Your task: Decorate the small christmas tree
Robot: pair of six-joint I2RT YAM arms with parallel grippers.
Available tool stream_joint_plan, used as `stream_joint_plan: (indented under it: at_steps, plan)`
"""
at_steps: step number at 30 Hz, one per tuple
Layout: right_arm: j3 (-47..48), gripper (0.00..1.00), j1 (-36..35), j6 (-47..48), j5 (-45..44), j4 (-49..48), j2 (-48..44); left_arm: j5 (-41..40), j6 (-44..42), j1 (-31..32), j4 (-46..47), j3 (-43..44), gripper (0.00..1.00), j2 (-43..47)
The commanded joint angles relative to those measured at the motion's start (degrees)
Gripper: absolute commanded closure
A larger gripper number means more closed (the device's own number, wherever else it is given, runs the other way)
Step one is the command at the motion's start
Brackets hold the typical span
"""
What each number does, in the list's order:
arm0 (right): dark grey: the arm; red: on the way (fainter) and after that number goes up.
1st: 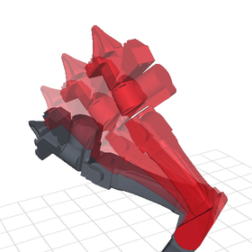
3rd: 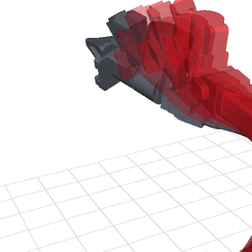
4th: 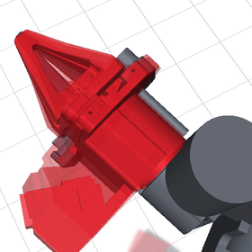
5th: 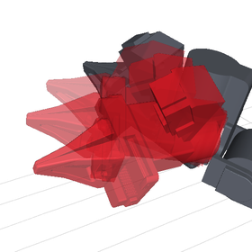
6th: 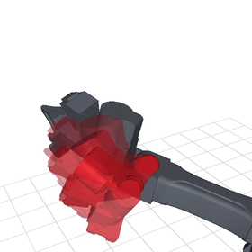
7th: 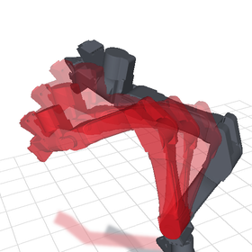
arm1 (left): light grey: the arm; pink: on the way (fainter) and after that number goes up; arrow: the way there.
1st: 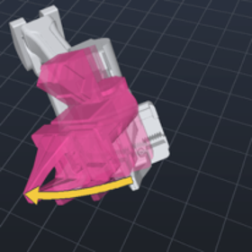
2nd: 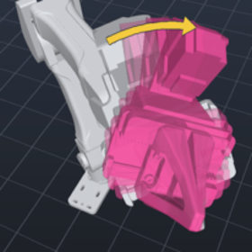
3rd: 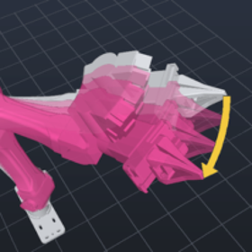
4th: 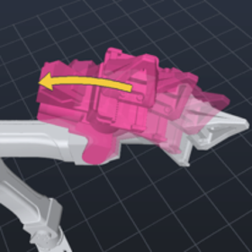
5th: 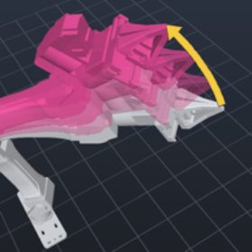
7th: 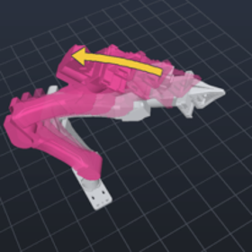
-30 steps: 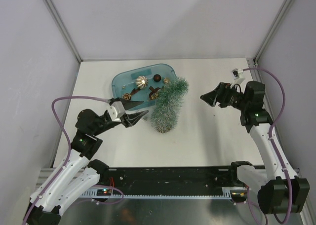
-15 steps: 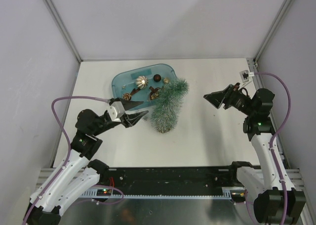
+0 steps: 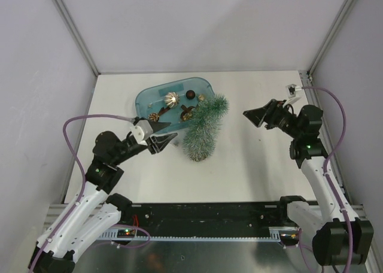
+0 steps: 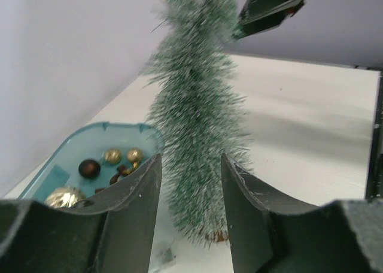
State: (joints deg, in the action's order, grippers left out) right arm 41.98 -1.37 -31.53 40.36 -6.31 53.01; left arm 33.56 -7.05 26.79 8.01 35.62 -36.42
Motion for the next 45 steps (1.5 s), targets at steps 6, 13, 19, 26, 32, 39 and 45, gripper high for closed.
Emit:
stream_joint_plan:
  at_steps: [6, 13, 19, 26, 32, 39, 45]
  plan:
    - [3.84, 0.19, -4.39, 1.68, -6.99, -0.07, 0.58, -6.00, -5.78, -5.15, -17.25, 3.39, 0.45, 0.44]
    - [3.90, 0.19, -4.40, 2.99, -6.99, 2.73, -0.89, 7.75, -24.61, -5.51, -27.02, 0.24, 0.23, 0.42]
    - [4.01, 0.19, -4.42, 2.65, -6.49, 2.29, -0.63, 9.55, -41.28, -5.44, -29.23, -2.28, 0.19, -5.89]
    - [4.41, 0.19, -4.56, 1.76, -5.84, 0.43, 0.76, 5.04, -51.48, -4.69, -17.63, -6.76, 0.29, -13.64]
    - [4.51, 0.19, -4.85, 1.04, -5.38, -1.68, 2.22, 1.26, -54.26, -3.51, -2.47, -8.35, 0.37, -20.77]
    - [4.59, 0.19, -5.01, 0.25, -4.50, -3.69, 3.53, 0.67, -62.81, -1.88, 8.99, -12.71, 0.38, -25.50]
    - [4.61, 0.19, -4.98, -0.48, -3.94, -5.35, 4.11, 1.61, -66.64, -1.54, 14.29, -14.57, 0.40, -27.80]
